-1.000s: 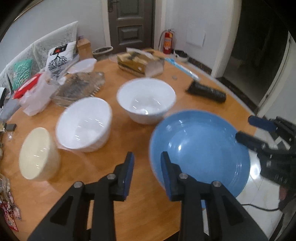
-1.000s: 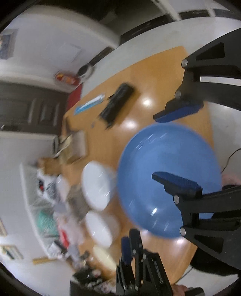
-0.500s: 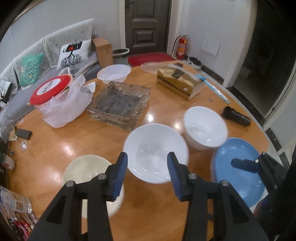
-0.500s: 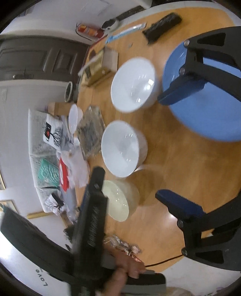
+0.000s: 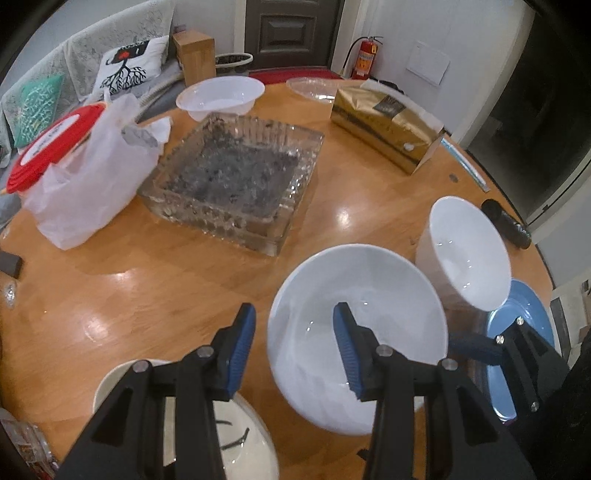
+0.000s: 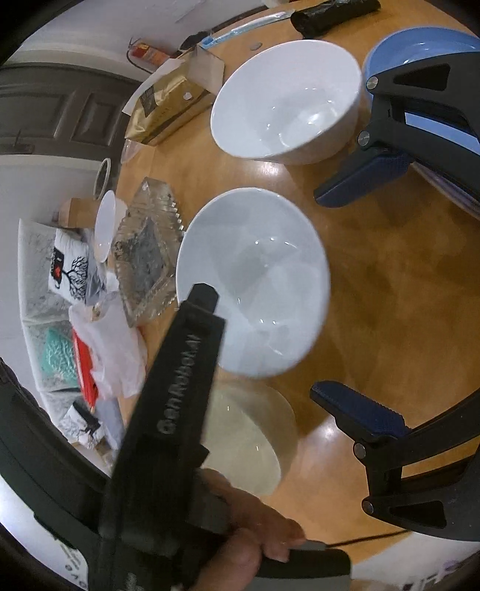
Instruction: Organize plates and bowls
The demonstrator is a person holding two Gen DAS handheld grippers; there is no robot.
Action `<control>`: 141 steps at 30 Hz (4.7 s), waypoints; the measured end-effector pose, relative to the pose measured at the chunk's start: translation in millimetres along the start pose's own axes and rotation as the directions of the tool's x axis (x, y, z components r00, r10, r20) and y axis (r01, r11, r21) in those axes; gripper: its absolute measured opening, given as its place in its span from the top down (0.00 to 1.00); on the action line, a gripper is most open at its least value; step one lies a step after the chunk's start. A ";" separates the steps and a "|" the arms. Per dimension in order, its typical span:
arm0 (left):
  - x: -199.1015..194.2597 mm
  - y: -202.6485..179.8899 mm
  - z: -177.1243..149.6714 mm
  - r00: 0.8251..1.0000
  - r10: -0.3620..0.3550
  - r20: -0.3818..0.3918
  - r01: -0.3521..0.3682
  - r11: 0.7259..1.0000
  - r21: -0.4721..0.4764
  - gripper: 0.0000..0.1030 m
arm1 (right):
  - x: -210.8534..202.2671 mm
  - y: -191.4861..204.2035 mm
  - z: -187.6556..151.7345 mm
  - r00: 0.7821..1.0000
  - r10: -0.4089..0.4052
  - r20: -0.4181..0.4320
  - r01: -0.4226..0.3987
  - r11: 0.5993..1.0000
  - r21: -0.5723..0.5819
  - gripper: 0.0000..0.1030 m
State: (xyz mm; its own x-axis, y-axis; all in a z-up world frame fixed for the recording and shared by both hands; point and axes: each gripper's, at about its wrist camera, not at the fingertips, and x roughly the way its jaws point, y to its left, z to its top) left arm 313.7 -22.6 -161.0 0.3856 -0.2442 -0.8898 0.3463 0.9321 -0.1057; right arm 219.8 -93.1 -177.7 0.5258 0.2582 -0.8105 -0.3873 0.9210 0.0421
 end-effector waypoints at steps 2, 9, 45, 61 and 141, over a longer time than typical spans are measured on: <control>5.6 0.5 0.4 1.000 0.001 -0.008 -0.001 1.000 0.002 0.66 | 4.5 1.4 2.1 1.000 -0.008 -0.007 0.008 1.000 -0.010 0.11; 12.7 4.5 0.1 1.000 0.023 -0.016 -0.023 1.000 -0.014 0.84 | 14.6 -1.9 12.5 1.000 -0.013 -0.019 0.013 1.000 0.014 0.16; 8.0 -23.0 -22.9 0.996 0.053 -0.072 -0.041 0.987 0.156 0.89 | 8.2 7.8 -1.1 0.995 -0.078 -0.056 0.077 0.997 -0.006 0.13; -48.0 -12.9 -14.5 0.995 0.098 0.024 -0.100 0.988 0.121 0.89 | -25.7 27.3 24.6 0.997 -0.064 0.037 0.065 0.998 -0.027 0.13; -60.3 108.8 -66.3 0.978 0.204 -0.044 -0.208 0.971 -0.117 0.83 | 2.1 110.5 45.7 0.993 0.108 -0.047 -0.115 0.974 -0.197 0.12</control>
State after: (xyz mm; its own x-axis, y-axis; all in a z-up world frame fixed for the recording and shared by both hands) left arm 271.4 111.3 -148.3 0.4103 -0.0369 -0.9112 0.1563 0.9873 0.0304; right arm 212.6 22.6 -148.0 0.4445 0.3421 -0.8279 -0.5869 0.8095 0.0194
